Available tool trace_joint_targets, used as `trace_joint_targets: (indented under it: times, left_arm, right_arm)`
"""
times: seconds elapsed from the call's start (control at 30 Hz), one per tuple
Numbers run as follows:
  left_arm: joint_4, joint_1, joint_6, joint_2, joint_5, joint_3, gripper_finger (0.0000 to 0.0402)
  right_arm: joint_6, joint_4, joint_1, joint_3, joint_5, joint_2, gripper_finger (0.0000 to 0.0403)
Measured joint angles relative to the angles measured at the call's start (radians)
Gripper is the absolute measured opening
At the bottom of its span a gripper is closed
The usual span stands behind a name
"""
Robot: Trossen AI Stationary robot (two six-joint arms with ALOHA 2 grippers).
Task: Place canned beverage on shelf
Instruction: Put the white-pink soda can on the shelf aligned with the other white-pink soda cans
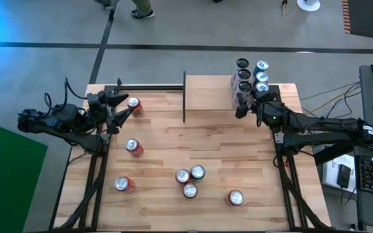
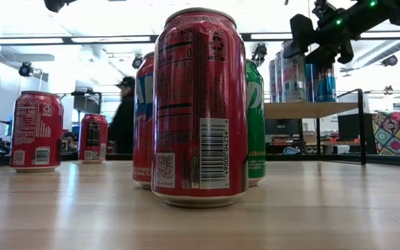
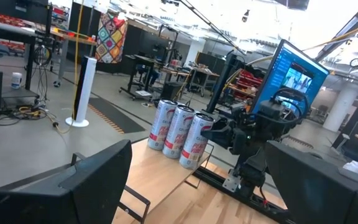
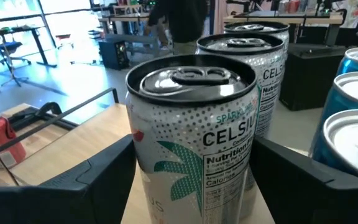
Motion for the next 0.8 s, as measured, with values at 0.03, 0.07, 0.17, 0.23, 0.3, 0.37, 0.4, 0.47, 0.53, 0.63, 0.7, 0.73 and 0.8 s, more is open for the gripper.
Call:
trace_joint_targets:
  times: [0.03,0.07,0.17,0.23,0.3,0.37,0.4,0.47,0.53,0.63,0.7,0.73,0.8]
  left_arm:
    - [0.0,0.0,0.0,0.0,0.0,0.0,0.0354]
    - [0.0,0.0,-0.001,0.0,0.0,0.0,0.0354]
    - [0.0,0.0,-0.005,0.0,0.0,0.0,0.0354]
    - [0.0,0.0,-0.007,0.0,0.0,0.0,0.0354]
    - [0.0,0.0,-0.008,0.0,0.001,0.0,0.0354]
    - [0.0,0.0,-0.01,0.0,0.006,0.0,0.0354]
    - [0.0,0.0,-0.011,0.0,0.009,0.0,0.0354]
    - [0.0,0.0,-0.01,0.0,0.011,0.0,0.0354]
    - [0.0,0.0,-0.011,0.0,0.014,0.0,0.0354]
    - [0.0,0.0,-0.011,0.0,0.014,0.0,0.0354]
    - [0.0,0.0,-0.011,0.0,0.014,0.0,0.0354]
    - [0.0,0.0,-0.011,0.0,0.013,0.0,0.0354]
    - [0.0,0.0,-0.011,0.0,0.013,0.0,0.0354]
  right_arm:
    - [0.0,0.0,-0.002,0.0,0.0,0.004,0.0288]
    - [0.0,0.0,-0.003,0.0,0.0,0.005,0.0288]
    - [0.001,0.002,-0.01,0.0,-0.001,0.01,0.0288]
    - [0.004,0.001,-0.015,0.0,-0.002,0.011,0.0288]
    - [0.008,0.001,-0.016,0.0,-0.002,0.011,0.0288]
    - [0.008,0.001,-0.016,0.0,-0.002,0.011,0.0288]
    - [0.008,0.001,-0.016,0.0,-0.001,0.011,0.0288]
    - [0.008,0.001,-0.016,0.0,-0.001,0.011,0.0288]
    - [0.009,0.001,-0.016,0.0,-0.002,0.011,0.0287]
    - [0.01,0.001,-0.016,0.0,-0.001,0.011,0.0283]
    - [0.01,0.001,-0.016,0.0,-0.001,0.011,0.028]
    - [0.01,0.001,-0.016,0.0,-0.001,0.011,0.028]
    - [0.01,0.001,-0.016,0.0,0.0,0.011,0.028]
